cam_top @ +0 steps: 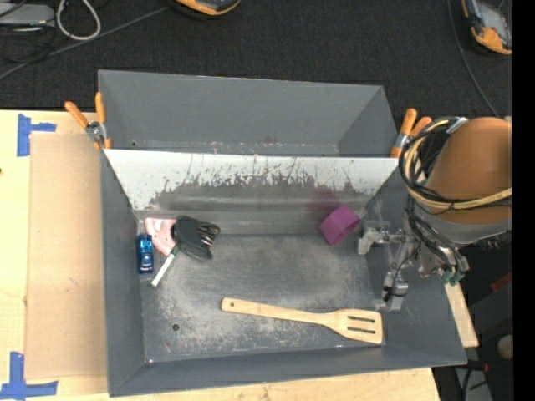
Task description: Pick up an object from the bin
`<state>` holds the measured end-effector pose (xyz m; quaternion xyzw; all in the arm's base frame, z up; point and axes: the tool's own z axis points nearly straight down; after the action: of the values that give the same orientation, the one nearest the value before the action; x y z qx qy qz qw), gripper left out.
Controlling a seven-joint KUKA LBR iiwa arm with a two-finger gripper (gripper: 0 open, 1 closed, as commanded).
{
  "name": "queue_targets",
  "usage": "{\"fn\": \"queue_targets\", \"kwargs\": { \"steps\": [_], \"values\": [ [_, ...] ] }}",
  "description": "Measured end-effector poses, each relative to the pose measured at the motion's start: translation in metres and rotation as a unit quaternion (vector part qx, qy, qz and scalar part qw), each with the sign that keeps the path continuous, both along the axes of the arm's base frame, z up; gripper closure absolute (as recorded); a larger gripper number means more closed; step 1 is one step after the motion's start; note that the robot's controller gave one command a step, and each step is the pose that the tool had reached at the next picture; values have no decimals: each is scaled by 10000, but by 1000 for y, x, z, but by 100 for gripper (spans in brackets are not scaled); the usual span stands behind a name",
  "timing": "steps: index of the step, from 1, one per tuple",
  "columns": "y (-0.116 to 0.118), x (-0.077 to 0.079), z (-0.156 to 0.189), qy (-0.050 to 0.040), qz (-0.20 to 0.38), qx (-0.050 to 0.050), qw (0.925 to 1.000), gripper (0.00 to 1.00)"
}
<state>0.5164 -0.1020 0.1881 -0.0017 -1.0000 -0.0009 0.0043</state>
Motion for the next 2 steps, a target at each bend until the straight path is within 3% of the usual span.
{"fn": "queue_targets", "kwargs": {
  "steps": [1, 2],
  "values": [
    [1, 1, 4, -37, 20, -6, 10000, 0],
    [33, -14, -68, -47, 233, -6, 9997, 0]
  ]
}}
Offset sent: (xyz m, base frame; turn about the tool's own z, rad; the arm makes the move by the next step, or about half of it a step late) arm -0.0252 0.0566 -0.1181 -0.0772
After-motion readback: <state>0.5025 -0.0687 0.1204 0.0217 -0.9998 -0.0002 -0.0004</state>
